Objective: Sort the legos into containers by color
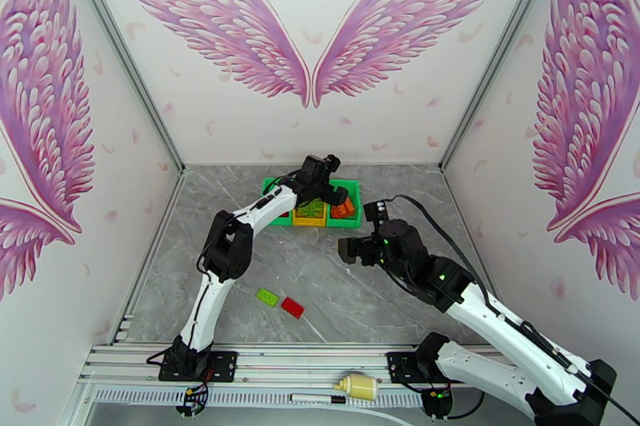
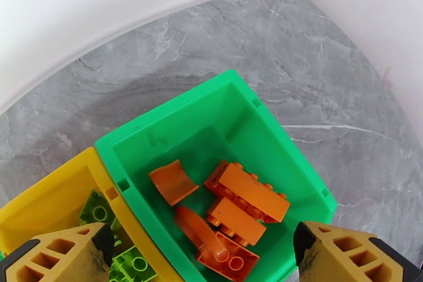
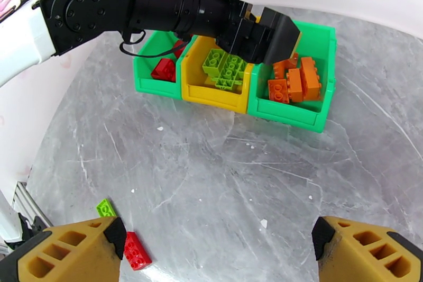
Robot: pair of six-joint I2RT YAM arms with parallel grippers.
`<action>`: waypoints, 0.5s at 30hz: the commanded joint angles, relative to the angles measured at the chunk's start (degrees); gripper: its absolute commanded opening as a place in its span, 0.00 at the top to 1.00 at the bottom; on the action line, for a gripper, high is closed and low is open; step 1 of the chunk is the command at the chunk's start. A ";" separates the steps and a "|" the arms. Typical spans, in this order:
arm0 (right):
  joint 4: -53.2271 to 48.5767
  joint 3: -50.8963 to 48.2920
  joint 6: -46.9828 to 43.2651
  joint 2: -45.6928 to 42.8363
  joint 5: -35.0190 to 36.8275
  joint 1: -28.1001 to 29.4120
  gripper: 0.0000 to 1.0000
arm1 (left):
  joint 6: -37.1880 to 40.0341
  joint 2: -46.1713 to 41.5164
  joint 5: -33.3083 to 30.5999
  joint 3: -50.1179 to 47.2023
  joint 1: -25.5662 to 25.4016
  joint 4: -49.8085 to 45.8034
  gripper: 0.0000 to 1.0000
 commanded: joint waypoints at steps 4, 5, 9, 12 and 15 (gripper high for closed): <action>0.08 1.40 -1.09 1.17 -3.17 -0.16 0.01 | -1.82 -14.80 -0.08 -9.75 1.29 2.76 0.01; 0.08 1.40 -1.44 1.38 -3.50 -0.03 0.01 | -2.19 -16.92 -0.54 -12.21 1.55 3.15 0.01; -0.17 2.15 -4.29 3.19 -5.20 1.29 0.01 | -4.24 -26.10 -2.22 -22.98 2.61 6.61 0.01; -1.54 3.26 -7.89 5.63 -6.09 3.11 0.02 | -6.37 -33.15 -3.26 -30.00 3.63 7.62 0.01; -4.42 5.25 -11.28 9.04 -5.68 6.43 0.03 | -8.01 -39.52 -4.62 -36.89 4.73 7.57 0.01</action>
